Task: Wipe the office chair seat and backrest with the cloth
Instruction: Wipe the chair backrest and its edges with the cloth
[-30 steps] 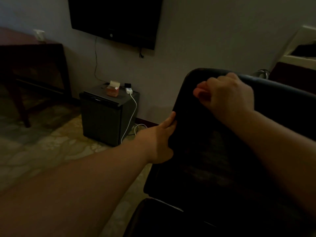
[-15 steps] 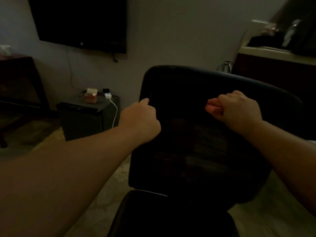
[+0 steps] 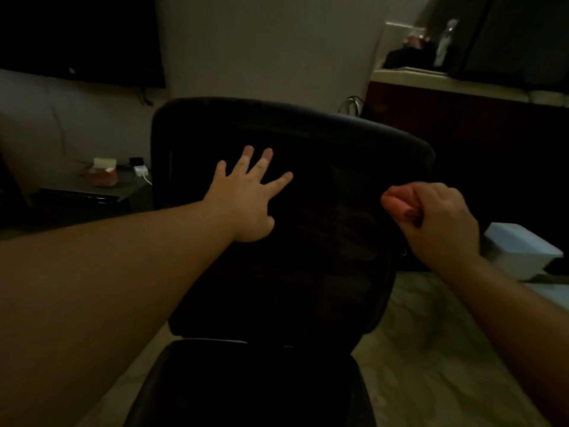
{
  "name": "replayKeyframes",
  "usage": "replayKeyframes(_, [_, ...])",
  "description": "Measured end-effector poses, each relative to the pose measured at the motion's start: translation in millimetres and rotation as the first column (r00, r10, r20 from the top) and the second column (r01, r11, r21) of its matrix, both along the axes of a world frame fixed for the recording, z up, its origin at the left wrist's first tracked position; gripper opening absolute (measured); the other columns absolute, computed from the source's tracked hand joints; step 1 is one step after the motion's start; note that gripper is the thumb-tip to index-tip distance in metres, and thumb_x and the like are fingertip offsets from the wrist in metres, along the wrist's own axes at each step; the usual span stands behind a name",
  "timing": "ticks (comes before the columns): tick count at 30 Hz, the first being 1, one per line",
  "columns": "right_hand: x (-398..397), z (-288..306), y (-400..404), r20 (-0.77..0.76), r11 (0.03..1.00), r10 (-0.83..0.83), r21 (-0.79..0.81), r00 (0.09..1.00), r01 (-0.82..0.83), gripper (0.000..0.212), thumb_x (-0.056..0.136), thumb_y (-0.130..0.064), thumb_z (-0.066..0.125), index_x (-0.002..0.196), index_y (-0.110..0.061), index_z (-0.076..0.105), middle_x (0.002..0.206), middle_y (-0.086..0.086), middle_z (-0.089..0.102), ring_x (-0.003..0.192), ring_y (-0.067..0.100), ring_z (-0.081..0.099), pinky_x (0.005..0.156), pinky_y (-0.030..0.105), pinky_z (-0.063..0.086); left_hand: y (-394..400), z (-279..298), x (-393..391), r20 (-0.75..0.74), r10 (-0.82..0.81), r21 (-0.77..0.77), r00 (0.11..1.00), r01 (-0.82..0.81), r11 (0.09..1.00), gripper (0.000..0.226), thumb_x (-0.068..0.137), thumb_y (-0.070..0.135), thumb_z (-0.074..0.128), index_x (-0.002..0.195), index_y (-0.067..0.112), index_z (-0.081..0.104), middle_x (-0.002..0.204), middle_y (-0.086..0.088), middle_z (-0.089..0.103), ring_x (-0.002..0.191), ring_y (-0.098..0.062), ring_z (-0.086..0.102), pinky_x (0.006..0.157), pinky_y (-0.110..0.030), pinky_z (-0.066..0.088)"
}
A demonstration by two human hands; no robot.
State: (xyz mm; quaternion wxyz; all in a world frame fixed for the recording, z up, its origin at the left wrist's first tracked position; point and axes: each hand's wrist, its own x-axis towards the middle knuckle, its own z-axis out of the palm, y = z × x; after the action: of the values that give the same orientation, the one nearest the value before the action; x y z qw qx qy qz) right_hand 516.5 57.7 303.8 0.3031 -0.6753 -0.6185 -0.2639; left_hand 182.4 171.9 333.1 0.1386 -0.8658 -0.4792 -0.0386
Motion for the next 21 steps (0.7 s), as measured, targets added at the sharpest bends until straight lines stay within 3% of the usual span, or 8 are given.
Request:
replayKeyframes(4, [-35.5,-12.9,30.7,0.059,0.998,0.043,0.036,0.997,-0.046,0.027,0.093,-0.040,0.073,0.112,-0.022,0.065,0.107,0.005,0.058,0.102,0.033,0.052,0.070,0.038,0.047,5.1,-8.9,-3.3,0.000,-0.002,0.007,1.000,0.002,1.000,0.102,0.092,0.059,0.058,0.157,0.054,-0.020,0.168,-0.005,-0.036,0.156,-0.038,-0.029,0.123,-0.073,0.004])
replayKeyframes(8, [-15.7,-61.0,26.5,0.387,0.972,0.233,-0.081,0.892,-0.218,0.021,0.094,-0.039,0.071,0.100,-0.019,0.071,0.099,0.009,0.058,0.094,0.037,0.057,0.074,0.049,0.050,7.5,-10.7,-2.6,0.010,-0.002,-0.005,1.000,0.002,1.000,0.100,0.091,0.062,0.055,0.157,0.055,-0.019,0.168,-0.003,-0.037,0.155,-0.037,-0.031,0.124,-0.071,0.002])
replayKeyframes(10, [9.3,-58.3,18.6,0.353,0.989,0.143,-0.021,0.924,-0.145,0.028,0.094,-0.044,0.069,0.103,-0.017,0.074,0.101,0.012,0.055,0.095,0.038,0.054,0.069,0.049,0.052,7.8,-10.6,1.3,0.018,-0.004,-0.019,1.000,0.004,1.000,0.099,0.089,0.063,0.054,0.158,0.055,-0.018,0.168,-0.003,-0.037,0.155,-0.037,-0.032,0.124,-0.071,0.000])
replayKeyframes(13, [8.1,-24.7,33.4,0.158,0.994,-0.072,0.090,0.985,0.058,0.036,0.100,-0.048,0.060,0.107,-0.014,0.070,0.105,0.015,0.053,0.099,0.039,0.049,0.068,0.046,0.050,10.1,-8.0,3.5,0.028,0.003,-0.064,1.000,-0.001,0.998,0.099,0.087,0.066,0.052,0.158,0.056,-0.016,0.168,-0.003,-0.037,0.154,-0.036,-0.034,0.123,-0.071,-0.001])
replayKeyframes(15, [-15.2,-20.0,45.3,0.163,0.994,-0.076,0.093,0.984,0.061,0.033,0.098,-0.045,0.065,0.098,-0.012,0.065,0.102,0.014,0.054,0.096,0.038,0.050,0.068,0.046,0.048,11.0,-7.8,1.1,0.026,-0.001,-0.069,1.000,0.003,0.998,0.098,0.087,0.068,0.050,0.158,0.056,-0.017,0.168,-0.003,-0.037,0.154,-0.036,-0.033,0.124,-0.071,-0.001])
replayKeyframes(17, [-24.7,-30.6,44.4,0.311,0.996,0.069,0.035,0.948,-0.084,0.029,0.094,-0.041,0.066,0.091,-0.013,0.061,0.098,0.013,0.055,0.092,0.037,0.052,0.067,0.046,0.046,9.7,-7.8,-3.6,0.030,-0.015,-0.062,0.999,0.017,0.998,0.098,0.086,0.068,0.049,0.158,0.056,-0.017,0.168,-0.003,-0.037,0.155,-0.035,-0.033,0.124,-0.070,-0.001])
replayKeyframes(19, [-10.0,-40.1,34.2,0.502,0.976,0.217,-0.107,0.837,-0.189,0.027,0.092,-0.041,0.064,0.090,-0.015,0.059,0.097,0.011,0.055,0.090,0.038,0.055,0.068,0.047,0.046,4.8,-6.4,-4.6,0.023,-0.034,-0.067,0.999,0.035,0.997,0.097,0.086,0.066,0.049,0.159,0.056,-0.014,0.168,-0.002,-0.036,0.155,-0.035,-0.033,0.124,-0.070,0.000])
replayKeyframes(21, [3.9,-32.3,33.0,0.532,0.984,0.177,-0.128,0.828,-0.127,0.029,0.092,-0.042,0.070,0.090,-0.015,0.060,0.096,0.012,0.054,0.089,0.039,0.055,0.066,0.048,0.048,2.4,-4.0,-1.2,0.021,-0.028,-0.079,0.999,0.029,0.996,0.096,0.086,0.064,0.050,0.160,0.056,-0.012,0.169,-0.003,-0.035,0.155,-0.035,-0.032,0.125,-0.069,-0.001])
